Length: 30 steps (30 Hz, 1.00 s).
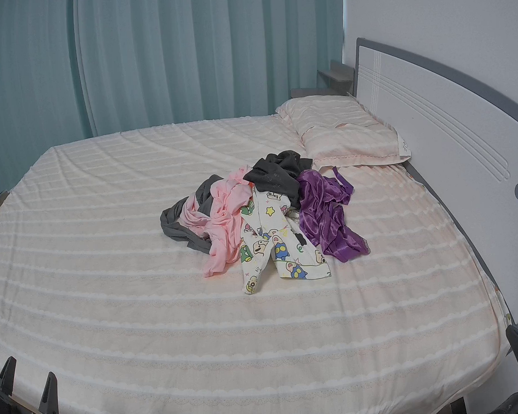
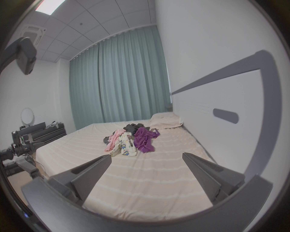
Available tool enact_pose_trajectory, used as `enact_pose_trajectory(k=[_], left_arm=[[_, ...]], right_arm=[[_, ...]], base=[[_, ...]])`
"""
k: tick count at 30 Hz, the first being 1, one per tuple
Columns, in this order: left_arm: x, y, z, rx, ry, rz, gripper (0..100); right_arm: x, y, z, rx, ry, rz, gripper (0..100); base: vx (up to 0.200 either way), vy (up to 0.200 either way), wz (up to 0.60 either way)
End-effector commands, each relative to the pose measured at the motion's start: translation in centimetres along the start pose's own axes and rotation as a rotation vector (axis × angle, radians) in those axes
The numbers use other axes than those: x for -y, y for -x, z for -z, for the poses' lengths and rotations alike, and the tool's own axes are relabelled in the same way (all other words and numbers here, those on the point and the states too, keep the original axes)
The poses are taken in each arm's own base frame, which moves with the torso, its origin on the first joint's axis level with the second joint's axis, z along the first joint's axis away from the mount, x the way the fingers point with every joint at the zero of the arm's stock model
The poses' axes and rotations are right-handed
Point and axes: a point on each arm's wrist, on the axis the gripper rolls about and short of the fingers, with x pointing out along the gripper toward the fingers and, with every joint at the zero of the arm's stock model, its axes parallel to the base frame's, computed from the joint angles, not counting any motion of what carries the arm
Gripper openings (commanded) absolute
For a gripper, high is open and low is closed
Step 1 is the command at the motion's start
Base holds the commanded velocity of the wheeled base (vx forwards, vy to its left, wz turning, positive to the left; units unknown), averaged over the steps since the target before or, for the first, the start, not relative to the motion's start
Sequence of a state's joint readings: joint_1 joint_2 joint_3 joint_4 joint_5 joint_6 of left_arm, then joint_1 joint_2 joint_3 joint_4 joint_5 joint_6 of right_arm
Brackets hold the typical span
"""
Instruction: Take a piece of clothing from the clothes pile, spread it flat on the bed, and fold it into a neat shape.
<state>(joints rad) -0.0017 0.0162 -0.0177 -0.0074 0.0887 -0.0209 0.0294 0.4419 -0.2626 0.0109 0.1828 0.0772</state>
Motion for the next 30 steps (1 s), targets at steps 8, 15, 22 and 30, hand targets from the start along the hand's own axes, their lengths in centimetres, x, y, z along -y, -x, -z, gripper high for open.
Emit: enact_pose_trajectory(k=[8,15,22,30], left_arm=[[0.0,0.0,0.5,-0.001,0.001,0.000,100],[0.0,0.0,0.5,-0.001,0.001,0.000,100],[0.0,0.0,0.5,-0.001,0.001,0.000,100],[0.0,0.0,0.5,-0.001,0.001,0.000,100]], right_arm=[[-2.0,-21.9,-2.8,-0.398,-0.283,-0.261,100],[-2.2,-26.5,-2.1,-0.376,-0.297,-0.222,100],[-3.1,-30.0,-1.5,-0.404,-0.346,-0.222,100],[-3.8,-34.3,0.3,-0.427,-0.361,-0.175,100]], base=[[0.000,0.000,0.00],[0.000,0.000,0.00],[0.000,0.000,0.00],[0.000,0.000,0.00]])
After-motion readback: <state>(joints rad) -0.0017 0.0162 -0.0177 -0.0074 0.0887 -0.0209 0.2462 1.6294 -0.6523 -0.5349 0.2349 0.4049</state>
